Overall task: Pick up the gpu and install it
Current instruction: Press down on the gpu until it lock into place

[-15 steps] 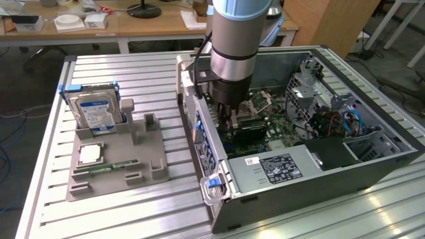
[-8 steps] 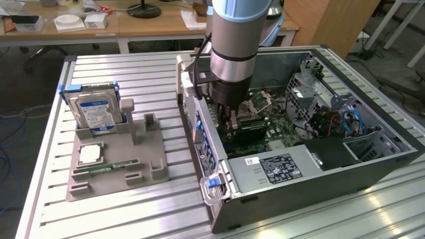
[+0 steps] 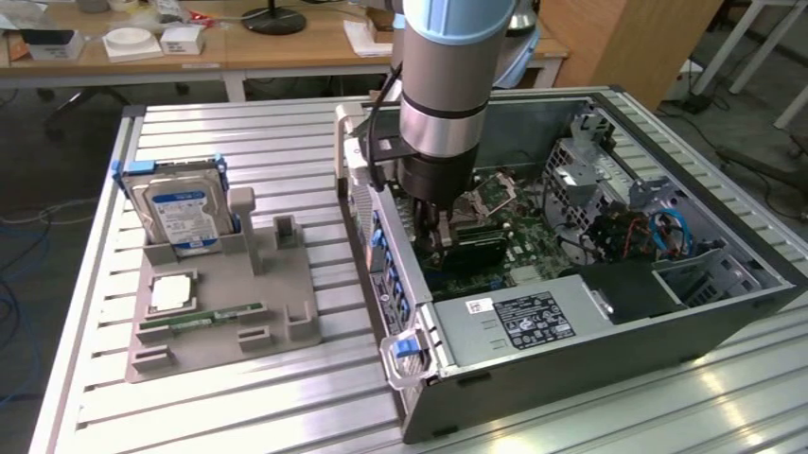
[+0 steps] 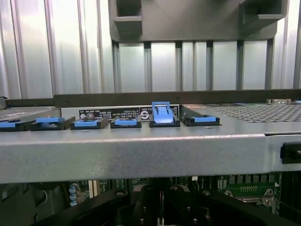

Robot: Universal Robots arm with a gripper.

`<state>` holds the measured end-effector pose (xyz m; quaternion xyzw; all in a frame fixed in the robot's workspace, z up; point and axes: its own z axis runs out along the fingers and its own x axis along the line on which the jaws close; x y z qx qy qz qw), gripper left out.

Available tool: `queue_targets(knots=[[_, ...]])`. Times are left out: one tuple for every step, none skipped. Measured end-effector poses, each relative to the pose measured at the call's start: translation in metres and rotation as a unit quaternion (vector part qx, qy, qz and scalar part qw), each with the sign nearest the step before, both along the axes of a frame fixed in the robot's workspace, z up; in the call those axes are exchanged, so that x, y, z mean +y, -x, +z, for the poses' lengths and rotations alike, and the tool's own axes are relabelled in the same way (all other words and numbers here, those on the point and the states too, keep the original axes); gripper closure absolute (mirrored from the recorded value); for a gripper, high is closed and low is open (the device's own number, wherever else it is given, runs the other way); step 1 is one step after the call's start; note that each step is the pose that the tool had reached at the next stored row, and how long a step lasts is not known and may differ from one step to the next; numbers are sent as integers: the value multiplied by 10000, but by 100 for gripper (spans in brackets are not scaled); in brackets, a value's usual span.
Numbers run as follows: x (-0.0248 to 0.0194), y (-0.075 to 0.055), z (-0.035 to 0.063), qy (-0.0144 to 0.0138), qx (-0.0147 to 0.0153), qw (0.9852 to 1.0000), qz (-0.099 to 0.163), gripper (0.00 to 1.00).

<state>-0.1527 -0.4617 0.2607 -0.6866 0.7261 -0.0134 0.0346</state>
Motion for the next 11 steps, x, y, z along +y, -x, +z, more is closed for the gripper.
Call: queue_targets(knots=[[0,0,0,0,0,10000,0,90],[0,0,1,-1,0,10000,0,90],[1,0,9,-2,-3,10000,0,90],[1,0,46,-3,-4,10000,0,90],[0,0,85,-1,-7,10000,0,90],[0,0,117,-1,-10,10000,0,90],[0,0,128,-1,-11,10000,0,90],[0,0,128,-2,-12,10000,0,90],[5,2,129,-1,-12,10000,-1,90],[20,13,129,4,-17,10000,-1,90],[37,31,129,13,-25,10000,0,90]])
